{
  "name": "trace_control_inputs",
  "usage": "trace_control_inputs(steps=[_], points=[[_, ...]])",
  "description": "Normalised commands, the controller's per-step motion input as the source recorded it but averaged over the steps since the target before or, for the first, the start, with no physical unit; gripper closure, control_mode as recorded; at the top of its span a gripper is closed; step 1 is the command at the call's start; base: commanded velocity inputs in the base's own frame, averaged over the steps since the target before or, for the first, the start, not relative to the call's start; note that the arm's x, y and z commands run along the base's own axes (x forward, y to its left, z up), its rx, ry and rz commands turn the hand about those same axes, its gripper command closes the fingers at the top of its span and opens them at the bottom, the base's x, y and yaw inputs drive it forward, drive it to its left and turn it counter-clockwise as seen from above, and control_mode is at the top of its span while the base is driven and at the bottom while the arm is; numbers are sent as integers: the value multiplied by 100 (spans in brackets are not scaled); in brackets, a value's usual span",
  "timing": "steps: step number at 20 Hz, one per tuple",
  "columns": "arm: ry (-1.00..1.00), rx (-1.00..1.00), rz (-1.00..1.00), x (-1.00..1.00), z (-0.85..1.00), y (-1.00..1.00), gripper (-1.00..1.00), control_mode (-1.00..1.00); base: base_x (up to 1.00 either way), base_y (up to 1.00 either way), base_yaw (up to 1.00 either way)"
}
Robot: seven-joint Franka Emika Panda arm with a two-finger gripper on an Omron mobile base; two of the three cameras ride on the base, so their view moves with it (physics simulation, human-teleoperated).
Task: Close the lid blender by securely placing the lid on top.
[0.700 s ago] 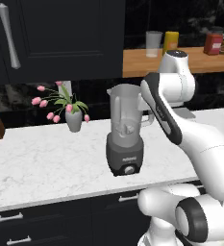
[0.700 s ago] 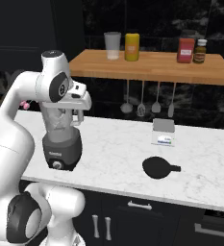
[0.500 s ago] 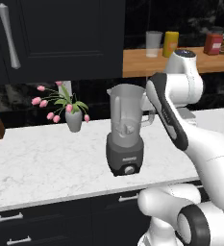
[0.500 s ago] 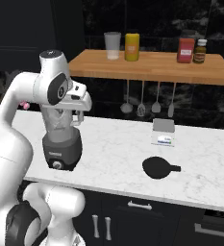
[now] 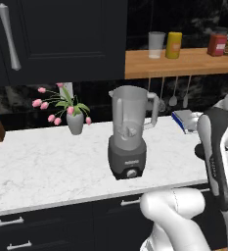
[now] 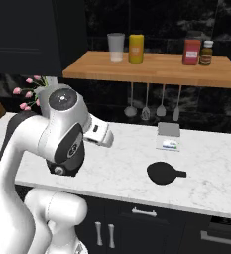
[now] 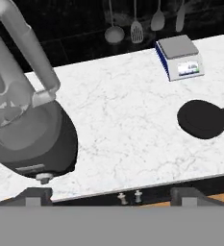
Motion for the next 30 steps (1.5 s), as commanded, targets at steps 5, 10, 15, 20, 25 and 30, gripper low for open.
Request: trace_control_inputs(steps=[5,10,15,20,25,30], points=[[12,14,-53,-31,-5,-100,-100,-100,0,0,0],[24,25,-54,-21,-2,-100,-100,-100,0,0,0],[24,35,-41,-34,-9,-100,-100,-100,0,0,0],[12,29,-21,-1,-17,-67,-100,-100,0,0,0],[0,3,-3,6,-8,-8,-100,-100,0,0,0],[0,12,-2,41,-32,-31,-100,-100,0,0,0]])
